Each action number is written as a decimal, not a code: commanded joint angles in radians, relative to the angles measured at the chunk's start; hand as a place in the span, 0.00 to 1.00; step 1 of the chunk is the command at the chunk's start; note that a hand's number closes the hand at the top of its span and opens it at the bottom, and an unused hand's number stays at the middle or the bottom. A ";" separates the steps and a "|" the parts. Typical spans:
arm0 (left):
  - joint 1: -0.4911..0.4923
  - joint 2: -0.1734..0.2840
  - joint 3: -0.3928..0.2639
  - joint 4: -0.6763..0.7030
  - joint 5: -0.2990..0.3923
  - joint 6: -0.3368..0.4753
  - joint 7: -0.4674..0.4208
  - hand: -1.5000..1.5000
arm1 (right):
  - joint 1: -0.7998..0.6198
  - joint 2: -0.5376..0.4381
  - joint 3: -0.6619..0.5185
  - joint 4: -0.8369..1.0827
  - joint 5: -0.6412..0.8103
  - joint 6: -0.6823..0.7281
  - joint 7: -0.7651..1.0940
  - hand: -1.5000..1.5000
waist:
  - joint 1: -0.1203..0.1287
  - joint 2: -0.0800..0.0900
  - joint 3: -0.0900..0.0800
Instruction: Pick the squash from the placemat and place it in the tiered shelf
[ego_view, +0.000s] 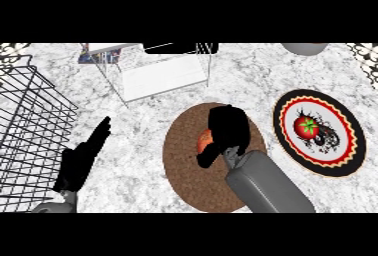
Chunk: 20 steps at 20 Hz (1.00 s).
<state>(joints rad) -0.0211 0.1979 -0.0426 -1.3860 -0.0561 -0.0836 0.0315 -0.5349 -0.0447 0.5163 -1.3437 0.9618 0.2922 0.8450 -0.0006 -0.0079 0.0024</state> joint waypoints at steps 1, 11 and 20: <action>0.018 0.016 0.012 -0.008 0.011 -0.030 0.030 0.50 | 0.007 -0.003 -0.078 -0.135 -0.040 0.058 0.016 1.00 | -0.001 0.005 -0.002; -0.010 -0.005 0.011 0.011 -0.005 -0.014 0.035 0.50 | -0.140 -0.013 -0.202 -0.487 0.007 0.119 0.133 1.00 | -0.004 0.004 -0.003; -0.028 -0.024 0.002 0.066 -0.035 -0.008 -0.007 0.50 | -0.495 -0.002 -0.463 -0.298 -0.032 0.076 0.083 1.00 | 0.009 0.010 -0.003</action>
<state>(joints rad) -0.0249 0.1745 -0.0472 -1.3866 -0.0874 -0.0803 0.0337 -0.8726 -0.0317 0.1656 -1.7338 0.9567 0.3497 0.9239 0.0066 -0.0033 0.0024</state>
